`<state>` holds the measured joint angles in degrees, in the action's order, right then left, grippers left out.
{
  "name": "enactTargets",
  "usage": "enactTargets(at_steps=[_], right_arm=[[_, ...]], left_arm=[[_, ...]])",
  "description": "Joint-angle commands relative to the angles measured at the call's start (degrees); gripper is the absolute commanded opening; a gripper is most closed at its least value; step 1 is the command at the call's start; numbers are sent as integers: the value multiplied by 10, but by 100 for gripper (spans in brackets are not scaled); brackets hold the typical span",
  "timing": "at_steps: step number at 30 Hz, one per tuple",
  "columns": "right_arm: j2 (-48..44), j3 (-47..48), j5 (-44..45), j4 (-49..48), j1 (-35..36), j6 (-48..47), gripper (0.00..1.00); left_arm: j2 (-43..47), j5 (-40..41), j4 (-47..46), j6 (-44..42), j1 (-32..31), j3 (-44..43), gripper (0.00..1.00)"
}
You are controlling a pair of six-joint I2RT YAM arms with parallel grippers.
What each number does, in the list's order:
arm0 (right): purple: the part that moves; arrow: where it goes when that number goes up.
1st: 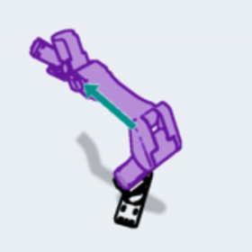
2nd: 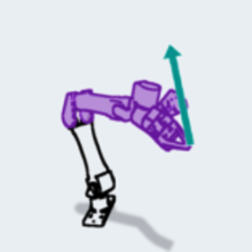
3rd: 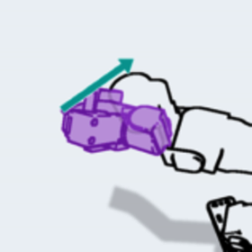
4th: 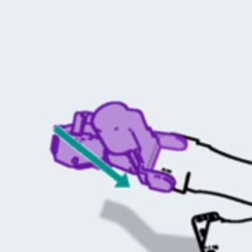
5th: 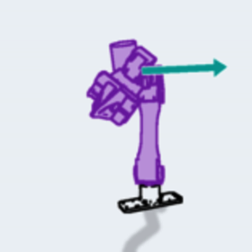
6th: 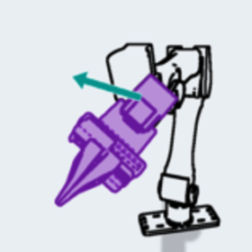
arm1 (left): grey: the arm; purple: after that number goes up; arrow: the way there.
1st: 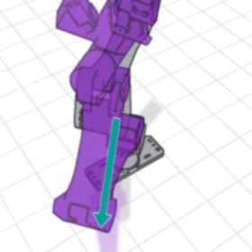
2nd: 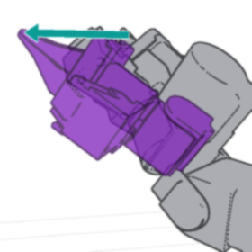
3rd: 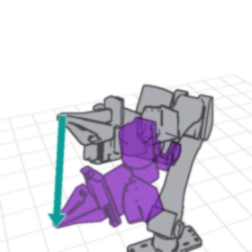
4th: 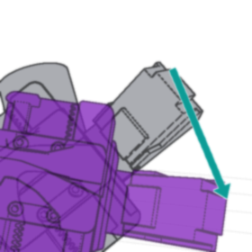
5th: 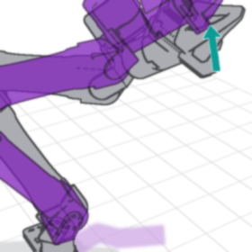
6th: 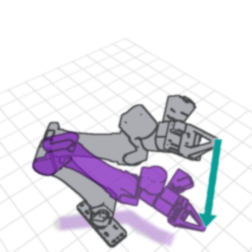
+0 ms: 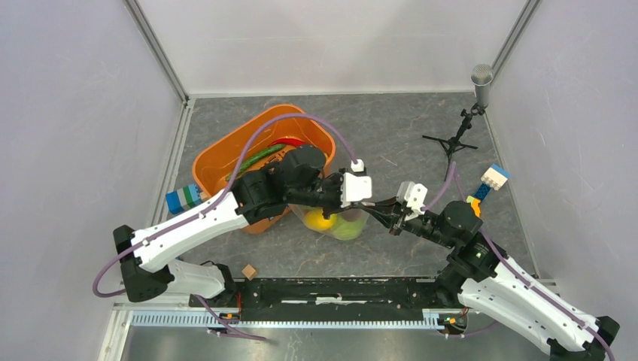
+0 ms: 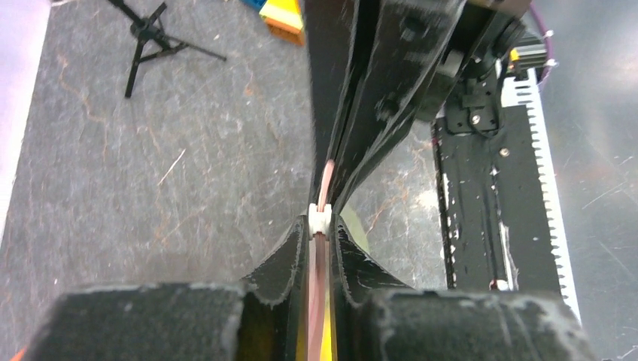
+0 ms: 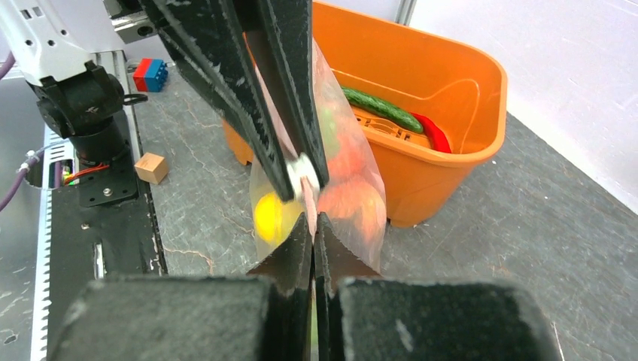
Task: Place the food in the zip-top bag and seal the zipper
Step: Zip the zipper food storage bag at the center of the board.
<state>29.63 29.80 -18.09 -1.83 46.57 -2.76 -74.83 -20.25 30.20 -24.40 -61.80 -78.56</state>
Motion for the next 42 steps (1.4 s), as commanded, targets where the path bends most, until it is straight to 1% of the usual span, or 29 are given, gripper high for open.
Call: enactTargets(at_steps=[1, 13, 22, 28, 32, 38, 42], right_arm=[[-17, 27, 41, 0, 1, -2, 0], [-30, 17, 66, 3, 1, 6, 0], [-34, 15, 78, 4, 1, 4, 0], [-30, 13, 81, 1, 1, 2, 0], [-29, 13, 82, 1, 1, 0, 0], [-28, 13, 82, 0, 1, 0, 0], [-28, 12, 82, -1, 1, 0, 0]], left_arm=[[48, 54, 17, -7, 45, 39, 2], [105, 156, 45, 11, 104, 83, 2], [130, 184, 74, 12, 159, 97, 2], [141, 231, 89, -1, 174, 111, 2], [154, 244, 89, -3, 189, 120, 2], [171, 296, 92, -9, 200, 133, 2], [187, 312, 87, -12, 207, 142, 2]])
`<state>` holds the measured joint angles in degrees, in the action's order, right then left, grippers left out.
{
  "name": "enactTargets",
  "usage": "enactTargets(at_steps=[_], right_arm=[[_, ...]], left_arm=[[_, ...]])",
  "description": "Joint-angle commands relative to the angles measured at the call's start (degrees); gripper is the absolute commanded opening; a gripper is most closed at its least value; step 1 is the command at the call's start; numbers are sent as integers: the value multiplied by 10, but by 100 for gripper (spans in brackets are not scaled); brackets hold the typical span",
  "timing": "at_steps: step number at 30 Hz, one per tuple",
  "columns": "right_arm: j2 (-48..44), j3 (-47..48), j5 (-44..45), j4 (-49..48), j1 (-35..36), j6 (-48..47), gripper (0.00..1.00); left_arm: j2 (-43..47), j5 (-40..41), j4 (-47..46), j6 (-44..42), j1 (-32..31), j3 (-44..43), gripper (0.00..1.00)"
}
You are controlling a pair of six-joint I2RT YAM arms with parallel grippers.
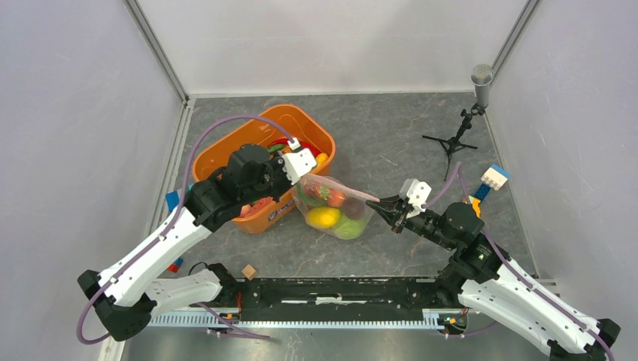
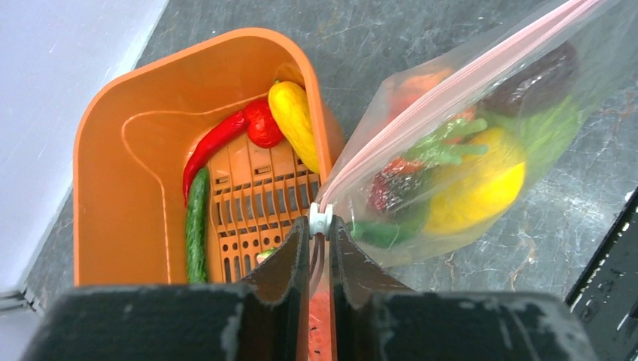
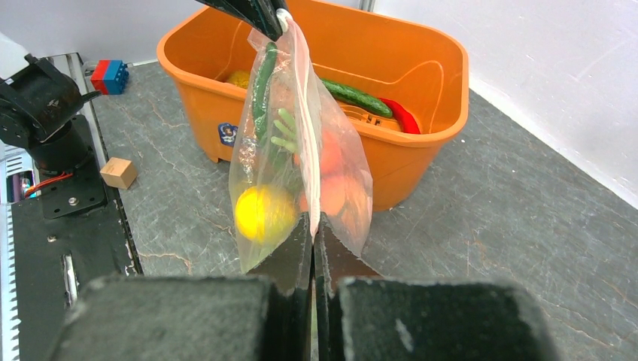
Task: Place the food in the zip-top bag and seal the zipper
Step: Zip the zipper food storage bag at the center of the board.
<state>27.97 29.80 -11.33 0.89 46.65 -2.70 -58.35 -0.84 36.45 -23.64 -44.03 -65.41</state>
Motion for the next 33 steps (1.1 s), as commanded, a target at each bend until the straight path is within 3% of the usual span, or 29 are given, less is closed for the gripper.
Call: enactTargets(at_steps=[1, 15, 19, 20, 22, 26, 30, 33], right_arm=[[-11, 12, 14, -29, 0, -1, 0], [-8, 6, 10, -44, 0, 3, 0], [-2, 8, 15, -46, 0, 3, 0], [-2, 8, 18, -46, 0, 3, 0], [-2, 9, 30, -45, 0, 3, 0], [4, 20, 59, -33, 0, 3, 0], [18, 51, 128, -3, 0, -4, 0], [33, 87, 175, 30, 1, -22, 0]], left_arm=[[26, 123, 23, -19, 30, 13, 2], [46, 161, -22, -4, 32, 35, 4], [47, 148, -23, 4, 32, 33, 23], [48, 137, -24, 6, 32, 32, 31], [53, 123, -30, 14, 31, 30, 58], [69, 96, -41, 37, 32, 19, 83], [91, 66, -56, 61, 32, 5, 99], [104, 43, -64, 74, 32, -6, 100]])
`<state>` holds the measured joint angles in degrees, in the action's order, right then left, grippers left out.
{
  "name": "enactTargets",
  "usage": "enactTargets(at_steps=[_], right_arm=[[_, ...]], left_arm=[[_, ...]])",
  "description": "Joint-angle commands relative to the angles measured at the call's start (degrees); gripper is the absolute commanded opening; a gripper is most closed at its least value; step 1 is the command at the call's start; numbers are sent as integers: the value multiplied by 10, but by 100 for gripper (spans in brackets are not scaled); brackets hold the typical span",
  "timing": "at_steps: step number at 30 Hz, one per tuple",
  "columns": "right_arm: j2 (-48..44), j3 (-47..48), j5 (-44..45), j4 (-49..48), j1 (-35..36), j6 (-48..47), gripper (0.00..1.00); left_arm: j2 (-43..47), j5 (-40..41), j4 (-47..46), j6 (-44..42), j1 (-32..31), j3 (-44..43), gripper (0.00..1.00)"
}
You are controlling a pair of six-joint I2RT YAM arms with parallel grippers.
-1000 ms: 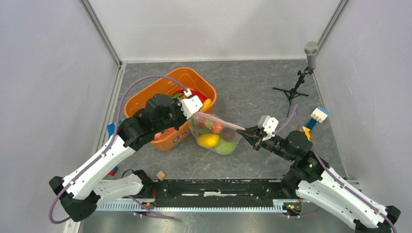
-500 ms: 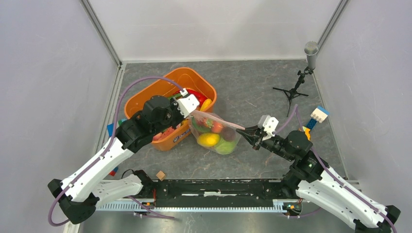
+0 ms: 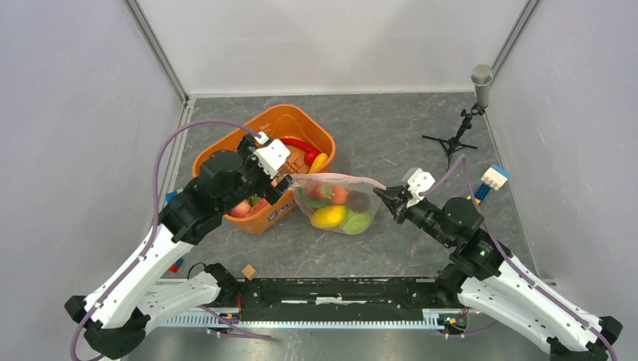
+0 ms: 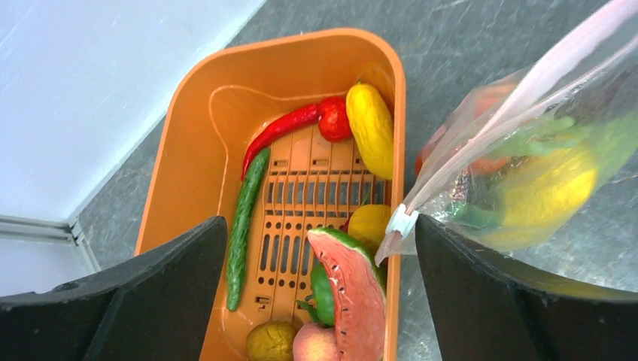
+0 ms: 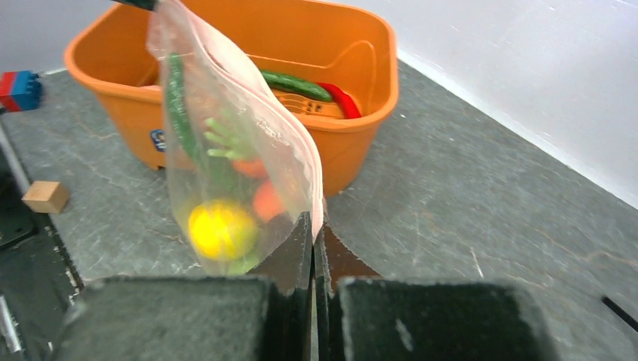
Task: Place the food in the zip-top bag and seal the zipper
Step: Zip the zipper food storage bag at the center of the board, then place the zipper food storage bag at the center of the board.
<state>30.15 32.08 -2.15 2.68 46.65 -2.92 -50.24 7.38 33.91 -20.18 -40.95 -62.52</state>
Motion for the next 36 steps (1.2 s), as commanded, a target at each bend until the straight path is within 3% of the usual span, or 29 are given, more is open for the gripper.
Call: enactTargets(at_steps=[1, 11, 16, 19, 23, 27, 31, 36], right_arm=[[17, 77, 95, 19, 1, -27, 0], [112, 261, 223, 101, -1, -107, 0], [163, 343, 220, 139, -1, -147, 0], [168, 336, 126, 175, -1, -162, 0], [133, 251, -136, 196, -1, -143, 0], [88, 149, -282, 182, 0, -85, 0], [42, 63, -315, 177, 1, -42, 0], [19, 19, -342, 172, 2, -20, 0]], left_arm=[[25, -45, -38, 43, 2, -39, 100], [26, -27, -90, 84, 1, -34, 100], [18, -12, -104, 99, 2, -25, 100], [20, -2, -111, 102, 2, -18, 100], [23, 8, -113, 104, 2, -11, 100], [23, 13, -110, 103, 2, -10, 100], [21, 11, -110, 101, 3, -10, 100], [15, -21, -103, 99, 3, -13, 100]])
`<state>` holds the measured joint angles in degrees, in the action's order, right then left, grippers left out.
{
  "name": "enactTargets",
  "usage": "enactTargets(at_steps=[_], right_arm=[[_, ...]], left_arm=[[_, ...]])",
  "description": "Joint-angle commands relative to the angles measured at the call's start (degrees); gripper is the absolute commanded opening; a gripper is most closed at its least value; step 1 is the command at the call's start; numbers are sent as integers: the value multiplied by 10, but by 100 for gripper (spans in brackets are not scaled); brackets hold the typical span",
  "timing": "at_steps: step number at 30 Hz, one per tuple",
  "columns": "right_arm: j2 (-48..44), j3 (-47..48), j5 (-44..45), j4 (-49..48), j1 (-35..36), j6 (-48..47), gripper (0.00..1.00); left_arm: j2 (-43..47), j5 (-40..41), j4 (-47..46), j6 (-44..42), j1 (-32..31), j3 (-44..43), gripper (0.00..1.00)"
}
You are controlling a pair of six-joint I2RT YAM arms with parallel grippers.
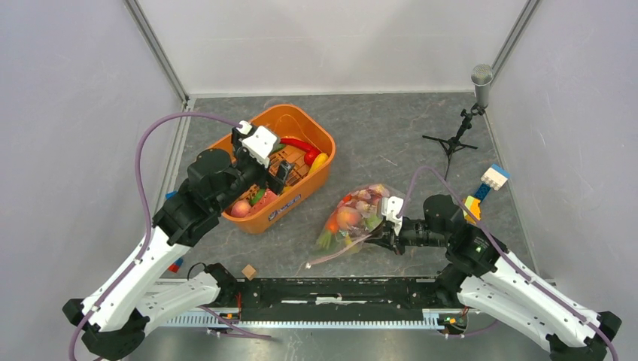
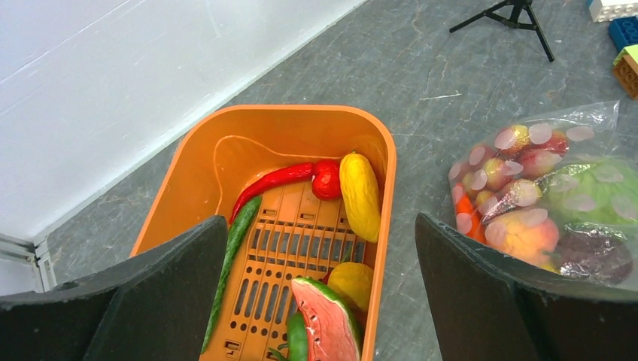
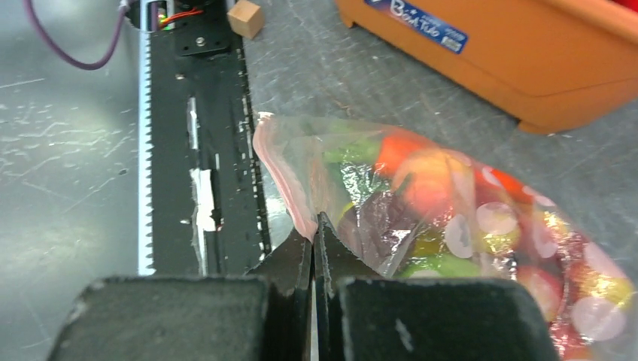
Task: Place the food in the zip-top bag and seal the zipper
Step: Place the zipper food storage bag at the center of the board.
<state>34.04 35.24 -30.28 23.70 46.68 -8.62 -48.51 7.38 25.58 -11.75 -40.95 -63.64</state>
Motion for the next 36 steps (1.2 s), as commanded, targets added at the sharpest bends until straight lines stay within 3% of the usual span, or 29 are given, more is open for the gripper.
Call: enactTargets(at_steps=[1, 8, 17, 20, 27, 36], right_arm=[[-20, -18, -76, -42, 2, 38, 0], [-2, -64, -121, -52, 4, 45, 0], [-2, -40, -127, -18, 7, 12, 0], [2, -40, -134, -15, 8, 5, 3], [9, -29, -144, 2, 8, -12, 33], [12, -22, -158, 7, 8, -25, 58]], left_arm=[[-2, -35, -18, 13, 2, -2, 100], [-10, -78, -4, 12, 3, 4, 100], [-47, -326, 34, 4, 2, 11, 99], [-57, -359, 34, 18, 2, 21, 97], [-53, -345, 36, 9, 2, 30, 97], [-61, -344, 46, -1, 2, 31, 98]])
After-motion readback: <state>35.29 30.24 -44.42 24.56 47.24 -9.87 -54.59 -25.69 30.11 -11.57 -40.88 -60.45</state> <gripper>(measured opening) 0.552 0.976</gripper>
